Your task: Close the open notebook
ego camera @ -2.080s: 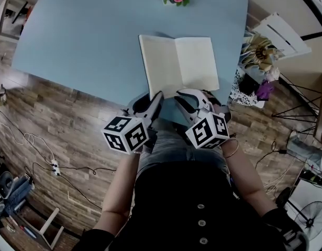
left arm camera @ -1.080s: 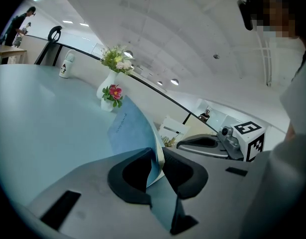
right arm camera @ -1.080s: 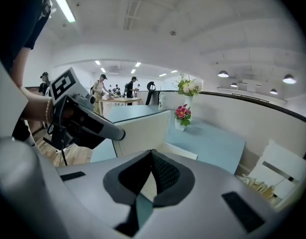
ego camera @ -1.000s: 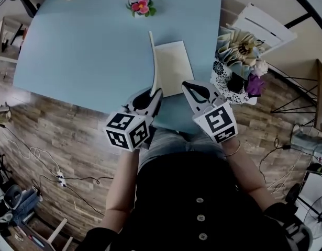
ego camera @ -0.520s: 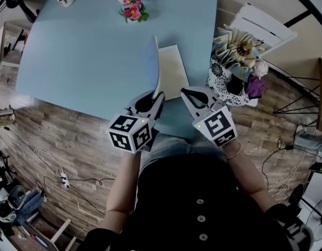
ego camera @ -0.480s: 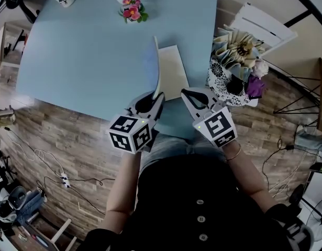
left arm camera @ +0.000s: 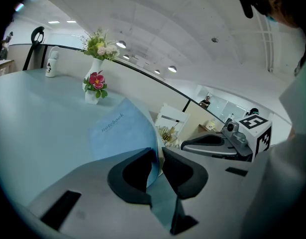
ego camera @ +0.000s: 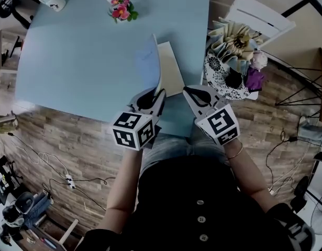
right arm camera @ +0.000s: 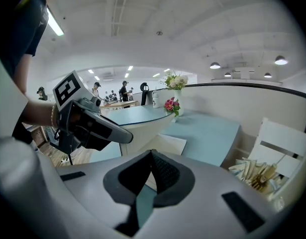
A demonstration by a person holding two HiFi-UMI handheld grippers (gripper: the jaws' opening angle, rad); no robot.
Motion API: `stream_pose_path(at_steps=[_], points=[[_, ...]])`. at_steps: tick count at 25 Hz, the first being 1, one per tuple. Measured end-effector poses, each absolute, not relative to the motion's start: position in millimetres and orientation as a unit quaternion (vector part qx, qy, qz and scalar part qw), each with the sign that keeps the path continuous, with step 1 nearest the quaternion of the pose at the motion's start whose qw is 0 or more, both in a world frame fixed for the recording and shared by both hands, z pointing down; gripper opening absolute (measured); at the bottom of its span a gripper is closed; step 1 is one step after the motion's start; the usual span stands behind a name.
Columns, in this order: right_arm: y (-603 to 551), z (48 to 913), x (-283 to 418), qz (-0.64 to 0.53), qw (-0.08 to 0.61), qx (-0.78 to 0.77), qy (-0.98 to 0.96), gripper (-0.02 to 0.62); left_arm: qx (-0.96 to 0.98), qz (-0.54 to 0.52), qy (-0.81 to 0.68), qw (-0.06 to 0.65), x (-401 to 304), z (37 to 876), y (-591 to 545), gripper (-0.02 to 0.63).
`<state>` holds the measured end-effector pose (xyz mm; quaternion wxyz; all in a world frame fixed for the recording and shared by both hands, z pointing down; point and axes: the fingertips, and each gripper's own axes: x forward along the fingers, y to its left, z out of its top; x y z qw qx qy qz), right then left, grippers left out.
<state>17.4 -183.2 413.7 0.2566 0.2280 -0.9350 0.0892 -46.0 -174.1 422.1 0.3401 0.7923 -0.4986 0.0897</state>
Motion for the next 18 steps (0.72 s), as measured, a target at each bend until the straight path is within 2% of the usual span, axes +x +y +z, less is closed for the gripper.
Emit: stream_pose_path(at_steps=[18], points=[[-180.9, 439.0, 45.2, 0.143, 0.261, 0.251, -0.921, 0.005, 0.807, 0.181, -0.469, 0.31, -11.7, 454.1, -188.5, 0.072]])
